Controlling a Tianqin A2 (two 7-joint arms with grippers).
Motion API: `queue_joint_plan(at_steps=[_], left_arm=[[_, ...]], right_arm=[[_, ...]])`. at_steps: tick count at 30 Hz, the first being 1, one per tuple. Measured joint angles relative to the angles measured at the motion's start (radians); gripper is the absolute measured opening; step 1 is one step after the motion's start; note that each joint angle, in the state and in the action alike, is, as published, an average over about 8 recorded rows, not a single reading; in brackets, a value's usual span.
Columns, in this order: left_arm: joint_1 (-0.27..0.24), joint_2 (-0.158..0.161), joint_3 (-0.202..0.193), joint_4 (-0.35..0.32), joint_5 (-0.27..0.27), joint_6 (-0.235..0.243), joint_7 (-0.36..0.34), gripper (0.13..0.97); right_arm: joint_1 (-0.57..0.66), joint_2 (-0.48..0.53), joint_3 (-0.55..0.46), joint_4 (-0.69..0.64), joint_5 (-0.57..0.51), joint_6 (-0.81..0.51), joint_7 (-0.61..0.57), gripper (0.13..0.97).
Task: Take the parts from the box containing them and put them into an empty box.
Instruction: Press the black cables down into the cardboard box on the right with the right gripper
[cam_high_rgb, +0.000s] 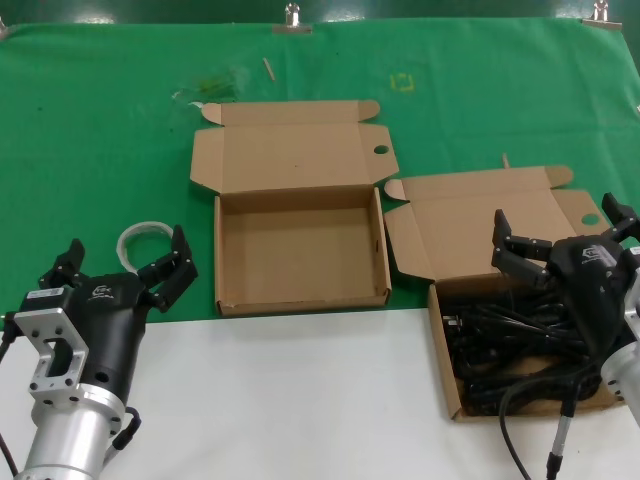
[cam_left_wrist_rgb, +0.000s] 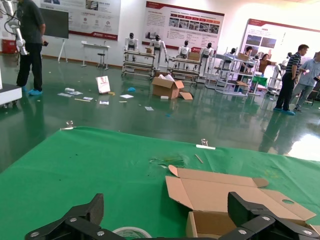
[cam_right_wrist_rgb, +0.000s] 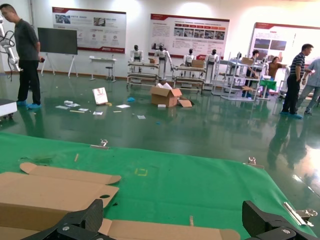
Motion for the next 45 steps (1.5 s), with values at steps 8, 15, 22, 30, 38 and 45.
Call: queue_joint_plan(at_steps=[8, 15, 22, 30, 38, 45], left_arm=[[0.0, 0.0, 0.0, 0.0, 0.0, 0.0, 0.0, 0.811], [0.0, 0.0, 0.0, 0.0, 0.0, 0.0, 0.0, 0.692], [0.0, 0.0, 0.0, 0.0, 0.0, 0.0, 0.0, 0.508], [0.0, 0.0, 0.0, 0.0, 0.0, 0.0, 0.0, 0.348], [0.0, 0.0, 0.0, 0.0, 0.0, 0.0, 0.0, 0.281], [0.0, 0.0, 0.0, 0.0, 0.0, 0.0, 0.0, 0.202]], right_arm=[[0.0, 0.0, 0.0, 0.0, 0.0, 0.0, 0.0, 0.966], [0.012, 0.014, -0.019, -0.018, 0.003, 0.014, 0.005, 0.966], [0.022, 0.049, -0.055, -0.027, 0.021, 0.036, 0.015, 0.966], [0.063, 0.178, -0.167, -0.028, 0.109, 0.071, 0.043, 0.966], [0.173, 0.352, -0.267, -0.05, 0.102, -0.049, 0.113, 0.966], [0.323, 0.504, -0.349, -0.093, -0.013, -0.239, 0.245, 0.966]])
